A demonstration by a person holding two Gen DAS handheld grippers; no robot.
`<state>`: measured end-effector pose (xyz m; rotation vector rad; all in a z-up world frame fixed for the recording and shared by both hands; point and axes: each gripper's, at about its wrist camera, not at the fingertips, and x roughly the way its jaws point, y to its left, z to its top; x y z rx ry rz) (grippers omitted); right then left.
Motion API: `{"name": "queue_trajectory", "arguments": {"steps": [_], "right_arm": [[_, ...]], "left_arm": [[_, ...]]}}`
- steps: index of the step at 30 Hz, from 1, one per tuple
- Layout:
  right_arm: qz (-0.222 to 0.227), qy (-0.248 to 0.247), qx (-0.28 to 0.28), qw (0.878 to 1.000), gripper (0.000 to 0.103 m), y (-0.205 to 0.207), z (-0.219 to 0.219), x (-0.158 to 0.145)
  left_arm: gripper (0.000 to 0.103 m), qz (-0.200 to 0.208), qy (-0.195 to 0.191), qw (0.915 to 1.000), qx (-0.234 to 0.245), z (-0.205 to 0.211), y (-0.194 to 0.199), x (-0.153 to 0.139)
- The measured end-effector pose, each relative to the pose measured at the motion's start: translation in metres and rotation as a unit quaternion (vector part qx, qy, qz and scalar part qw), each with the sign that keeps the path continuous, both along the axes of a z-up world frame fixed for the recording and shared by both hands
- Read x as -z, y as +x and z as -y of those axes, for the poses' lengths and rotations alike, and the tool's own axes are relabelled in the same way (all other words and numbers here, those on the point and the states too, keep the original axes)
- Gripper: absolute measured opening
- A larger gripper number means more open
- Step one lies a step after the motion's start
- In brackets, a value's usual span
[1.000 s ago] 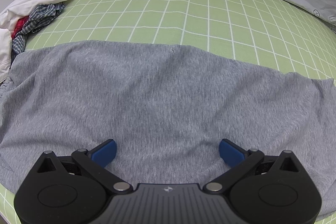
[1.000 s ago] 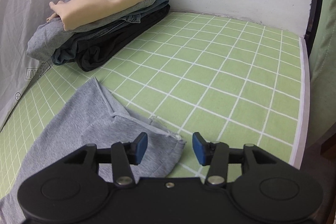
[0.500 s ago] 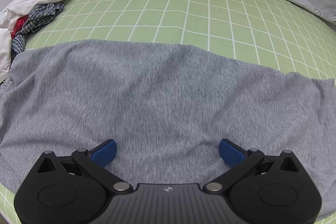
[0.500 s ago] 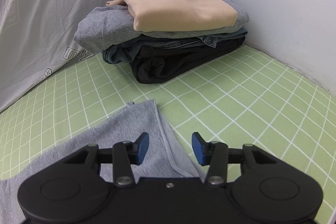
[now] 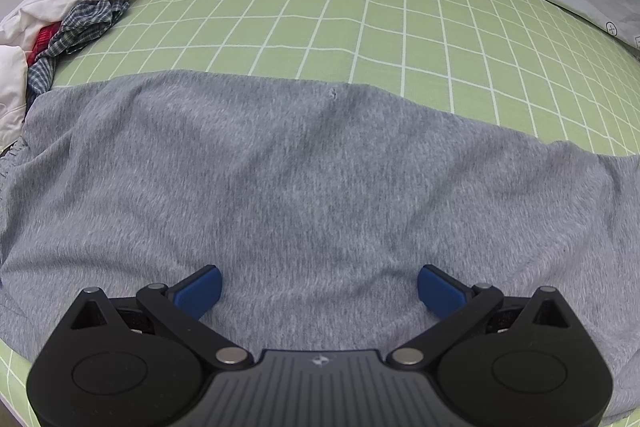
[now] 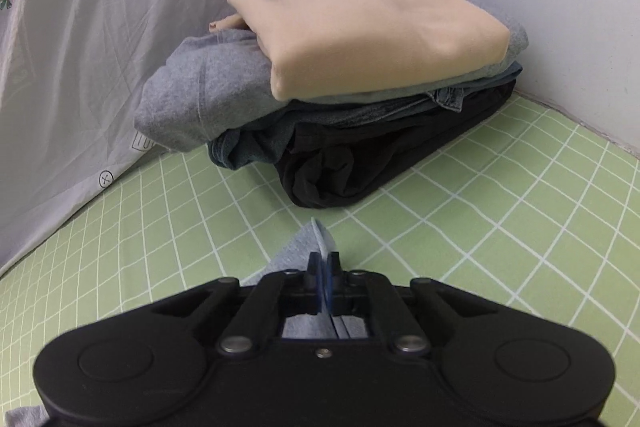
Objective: Fold clothes
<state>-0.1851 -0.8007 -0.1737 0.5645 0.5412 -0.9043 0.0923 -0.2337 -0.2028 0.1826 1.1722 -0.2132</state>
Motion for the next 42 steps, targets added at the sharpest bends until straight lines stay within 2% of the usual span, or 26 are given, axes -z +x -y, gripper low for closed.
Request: {"name": "queue_trajectory", "arguments": {"steps": [3, 6, 9, 11, 12, 16, 18, 22, 26, 32, 33, 35, 36, 37, 38, 39, 41, 42], "right_arm": [[0.015, -0.015, -0.004, 1.000, 0.002, 0.004, 0.006, -0.012], [-0.029, 0.010, -0.005, 1.000, 0.003, 0.019, 0.019, 0.000], [-0.042, 0.020, 0.008, 0.999, 0.017, 0.013, 0.019, 0.003], [-0.010, 0.025, 0.031, 0.999, 0.067, -0.007, 0.011, -0.002], [0.000, 0.022, 0.047, 0.999, 0.070, -0.019, 0.005, -0.003], [0.015, 0.051, 0.084, 0.995, 0.069, -0.069, -0.020, -0.002], [0.019, 0.071, 0.085, 0.994, 0.069, -0.088, -0.034, 0.002], [0.004, 0.090, 0.096, 0.991, 0.069, -0.114, -0.067, 0.014], [0.000, 0.104, 0.117, 0.988, 0.069, -0.124, -0.088, 0.025], [-0.042, 0.060, 0.105, 0.992, 0.071, -0.108, -0.099, 0.029], [-0.056, 0.050, 0.098, 0.992, 0.069, -0.103, -0.099, 0.030], [-0.085, 0.030, 0.084, 0.992, 0.056, -0.093, -0.100, 0.031], [-0.097, 0.022, 0.073, 0.992, 0.054, -0.088, -0.100, 0.032], [-0.109, 0.014, 0.063, 0.992, 0.045, -0.082, -0.101, 0.032], [-0.108, 0.015, 0.061, 0.992, 0.037, -0.080, -0.100, 0.031], [-0.106, 0.016, 0.058, 0.993, 0.034, -0.078, -0.099, 0.031], [-0.099, 0.025, 0.050, 0.994, 0.012, -0.073, -0.097, 0.030], [-0.093, 0.031, 0.046, 0.994, 0.009, -0.071, -0.095, 0.029]], "left_arm": [[0.103, -0.001, 0.000, 1.0000, 0.001, 0.000, 0.001, 0.000], [0.103, -0.002, 0.000, 1.0000, 0.002, 0.000, 0.002, 0.000], [0.103, -0.001, -0.001, 1.0000, 0.002, 0.000, 0.001, 0.000], [0.103, 0.000, -0.001, 1.0000, 0.001, 0.000, 0.001, 0.000], [0.103, 0.001, -0.001, 1.0000, 0.001, 0.000, 0.001, 0.000], [0.103, 0.002, -0.001, 1.0000, 0.002, 0.000, 0.000, 0.000], [0.103, 0.001, -0.001, 1.0000, 0.003, 0.000, 0.001, 0.000], [0.103, 0.000, -0.001, 1.0000, 0.005, 0.000, 0.001, 0.001], [0.103, 0.000, -0.001, 1.0000, 0.007, 0.002, 0.000, 0.001], [0.103, 0.003, -0.002, 1.0000, 0.009, 0.002, 0.000, 0.000], [0.103, 0.003, -0.002, 0.9999, 0.009, 0.002, 0.000, 0.000], [0.103, 0.005, -0.003, 0.9999, 0.009, 0.001, 0.000, 0.000], [0.103, 0.006, -0.003, 0.9999, 0.009, 0.001, -0.001, 0.000], [0.103, 0.008, -0.004, 0.9999, 0.009, 0.001, -0.001, 0.000], [0.103, 0.009, -0.004, 0.9999, 0.008, 0.001, -0.001, 0.000], [0.103, 0.010, -0.004, 0.9999, 0.008, 0.000, -0.001, 0.000], [0.103, 0.012, -0.004, 0.9999, 0.008, 0.000, -0.002, -0.001], [0.103, 0.012, -0.004, 0.9999, 0.007, 0.000, -0.002, -0.001]]}}
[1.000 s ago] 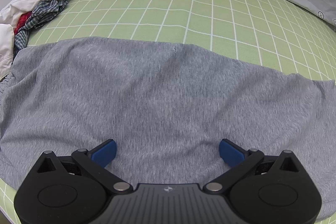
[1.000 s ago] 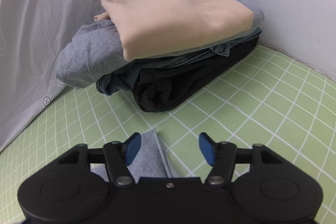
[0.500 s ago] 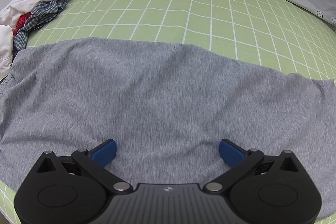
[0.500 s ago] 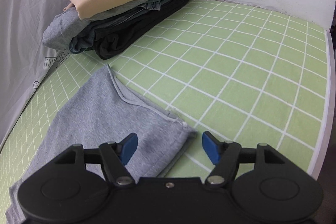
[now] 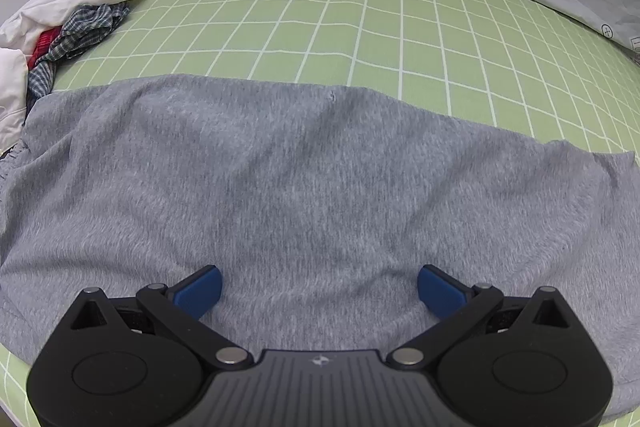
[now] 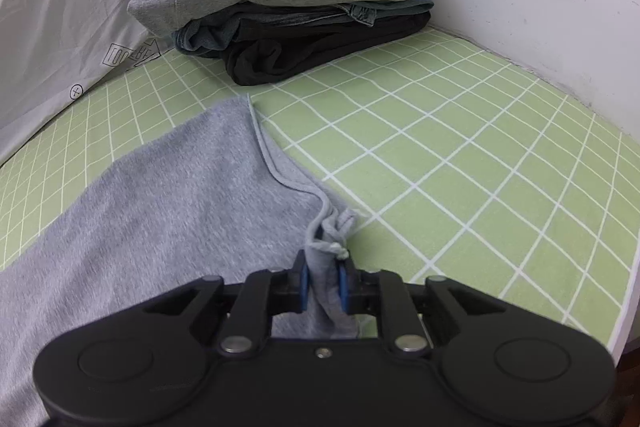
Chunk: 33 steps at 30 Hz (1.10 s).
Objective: Fold clothes
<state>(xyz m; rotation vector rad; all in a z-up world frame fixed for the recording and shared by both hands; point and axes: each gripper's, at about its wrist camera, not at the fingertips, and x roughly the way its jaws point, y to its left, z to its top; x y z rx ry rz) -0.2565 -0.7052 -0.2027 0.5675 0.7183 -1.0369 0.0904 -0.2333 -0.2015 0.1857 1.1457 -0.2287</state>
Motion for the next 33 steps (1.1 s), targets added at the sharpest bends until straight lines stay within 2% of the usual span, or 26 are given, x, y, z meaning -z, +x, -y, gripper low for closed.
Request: {"name": "queue_trajectory", "arguments": {"steps": [5, 7, 13, 18, 22, 27, 28, 29, 31, 33], "right_arm": [[-0.017, 0.000, -0.004, 1.000, 0.006, 0.008, -0.003, -0.003], [-0.022, -0.019, -0.023, 0.999, 0.006, 0.014, -0.011, -0.011], [0.035, -0.055, -0.120, 0.991, 0.006, 0.042, -0.042, -0.040], [0.077, -0.050, -0.211, 0.973, 0.006, 0.081, -0.063, -0.057], [0.109, -0.032, -0.297, 0.948, 0.006, 0.105, -0.085, -0.063], [0.146, 0.032, -0.416, 0.897, 0.006, 0.125, -0.120, -0.064], [0.143, 0.042, -0.436, 0.887, 0.006, 0.129, -0.127, -0.061], [0.132, 0.062, -0.470, 0.871, 0.006, 0.134, -0.137, -0.056], [0.101, 0.085, -0.515, 0.847, 0.006, 0.141, -0.155, -0.045], [0.074, 0.095, -0.533, 0.838, 0.006, 0.144, -0.167, -0.035]], "left_arm": [[0.103, 0.000, 0.000, 1.0000, 0.001, 0.000, 0.001, -0.002], [0.103, -0.001, 0.000, 1.0000, 0.001, 0.000, 0.001, -0.002], [0.103, -0.001, 0.000, 1.0000, 0.001, 0.001, 0.001, -0.001], [0.103, 0.001, -0.001, 1.0000, 0.001, 0.001, 0.002, -0.001], [0.103, 0.004, -0.001, 1.0000, 0.001, 0.001, 0.001, -0.001], [0.103, 0.007, -0.002, 1.0000, 0.000, 0.001, 0.001, -0.002], [0.103, 0.007, -0.003, 1.0000, 0.000, 0.001, 0.001, -0.002], [0.103, 0.008, -0.003, 1.0000, 0.000, 0.001, 0.001, -0.002], [0.103, 0.009, -0.003, 1.0000, 0.000, 0.001, 0.001, -0.002], [0.103, 0.010, -0.004, 0.9999, 0.000, 0.001, 0.000, -0.002]]}}
